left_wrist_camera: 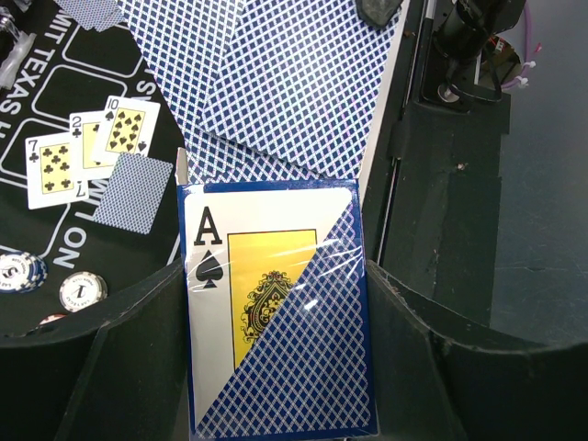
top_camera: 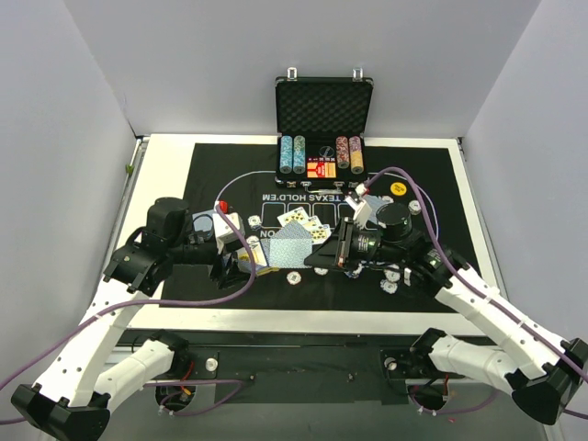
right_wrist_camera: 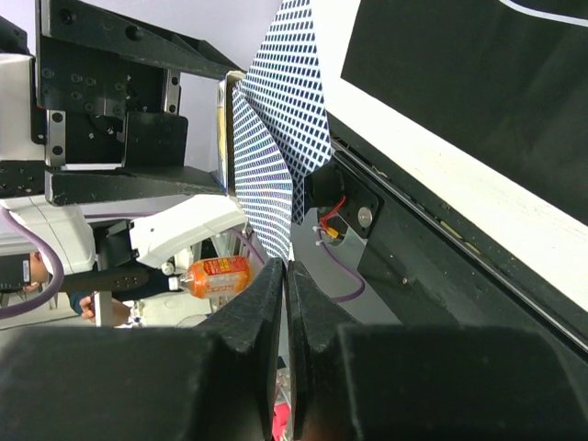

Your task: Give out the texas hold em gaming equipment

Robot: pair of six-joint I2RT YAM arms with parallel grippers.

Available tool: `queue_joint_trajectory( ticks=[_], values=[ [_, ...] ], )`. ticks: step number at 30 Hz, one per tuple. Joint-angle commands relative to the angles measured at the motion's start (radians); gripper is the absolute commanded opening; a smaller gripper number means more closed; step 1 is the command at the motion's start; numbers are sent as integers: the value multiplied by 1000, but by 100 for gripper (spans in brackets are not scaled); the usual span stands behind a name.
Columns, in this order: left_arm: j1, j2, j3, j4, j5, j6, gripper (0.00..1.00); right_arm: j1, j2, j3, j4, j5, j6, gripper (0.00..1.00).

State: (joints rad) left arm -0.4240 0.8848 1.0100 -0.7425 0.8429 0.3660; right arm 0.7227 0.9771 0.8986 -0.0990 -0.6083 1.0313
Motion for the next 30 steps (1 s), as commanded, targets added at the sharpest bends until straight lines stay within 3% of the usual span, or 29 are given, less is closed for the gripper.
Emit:
queue_joint_trajectory(
  ticks=[1, 14, 21, 30],
  values=[
    [-4, -4, 10, 78, 19, -21, 0, 3, -38, 36, -34, -42, -34, 2],
    [-4, -10, 4, 94, 18, -38, 0, -42, -58, 88, -62, -97, -48, 2],
    [-2, -12, -2, 94, 18, -36, 0, -156, -84, 123, -62, -153, -42, 1],
    [-1, -23, -2, 78, 12, -29, 0, -193, -11, 151, -18, -174, -25, 0]
  ],
)
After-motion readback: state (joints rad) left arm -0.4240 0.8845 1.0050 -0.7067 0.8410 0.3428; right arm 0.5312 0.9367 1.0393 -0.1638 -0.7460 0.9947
